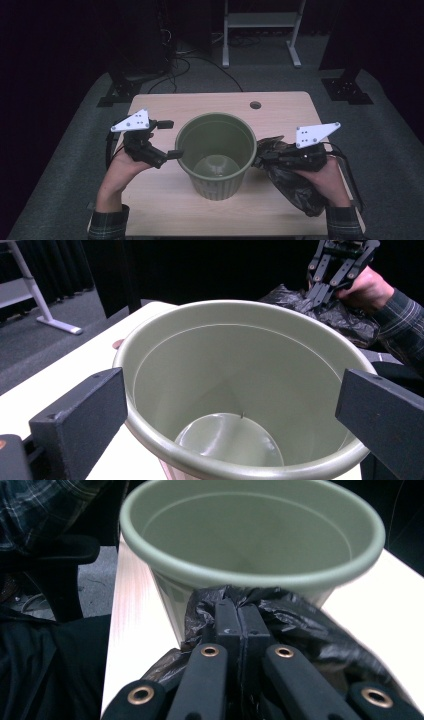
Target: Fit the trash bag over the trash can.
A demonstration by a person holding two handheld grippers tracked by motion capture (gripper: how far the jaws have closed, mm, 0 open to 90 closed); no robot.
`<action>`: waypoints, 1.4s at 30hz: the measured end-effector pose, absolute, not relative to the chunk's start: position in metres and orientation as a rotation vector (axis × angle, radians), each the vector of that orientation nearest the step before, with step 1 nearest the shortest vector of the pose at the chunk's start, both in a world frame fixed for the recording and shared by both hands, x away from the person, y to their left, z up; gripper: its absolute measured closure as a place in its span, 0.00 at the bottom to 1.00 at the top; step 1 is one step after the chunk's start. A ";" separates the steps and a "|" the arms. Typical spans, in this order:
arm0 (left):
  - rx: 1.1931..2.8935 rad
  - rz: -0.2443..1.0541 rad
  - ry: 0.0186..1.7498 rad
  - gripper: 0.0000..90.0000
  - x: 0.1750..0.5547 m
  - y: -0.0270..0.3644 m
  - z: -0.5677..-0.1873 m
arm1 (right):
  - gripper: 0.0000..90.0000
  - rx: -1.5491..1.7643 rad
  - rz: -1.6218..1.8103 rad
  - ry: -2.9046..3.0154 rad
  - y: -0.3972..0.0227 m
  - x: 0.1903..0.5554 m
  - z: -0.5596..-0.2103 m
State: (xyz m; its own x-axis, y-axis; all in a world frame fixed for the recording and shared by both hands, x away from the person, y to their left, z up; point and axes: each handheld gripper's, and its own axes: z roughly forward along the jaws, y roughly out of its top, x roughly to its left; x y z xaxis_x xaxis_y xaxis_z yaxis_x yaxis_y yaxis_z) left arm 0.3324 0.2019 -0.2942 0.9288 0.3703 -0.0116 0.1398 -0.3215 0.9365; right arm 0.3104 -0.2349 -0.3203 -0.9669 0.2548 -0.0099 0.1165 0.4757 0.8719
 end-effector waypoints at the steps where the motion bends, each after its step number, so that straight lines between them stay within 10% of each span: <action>1: 1.901 0.242 0.372 0.00 0.332 0.202 -0.294 | 1.00 0.318 1.507 2.575 -0.234 0.311 -0.318; 42: 1.892 0.218 0.331 0.00 0.330 0.195 -0.292 | 1.00 0.034 1.718 2.635 -0.130 0.365 -0.249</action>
State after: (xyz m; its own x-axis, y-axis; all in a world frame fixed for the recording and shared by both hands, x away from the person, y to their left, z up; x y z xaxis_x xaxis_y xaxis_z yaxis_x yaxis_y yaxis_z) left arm 0.3303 0.1949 -0.2925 0.9431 0.3322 -0.0106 0.1215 -0.3151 0.9413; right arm 0.3646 -0.1303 -0.2494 -0.9998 0.0157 0.0155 0.0205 0.4031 0.9149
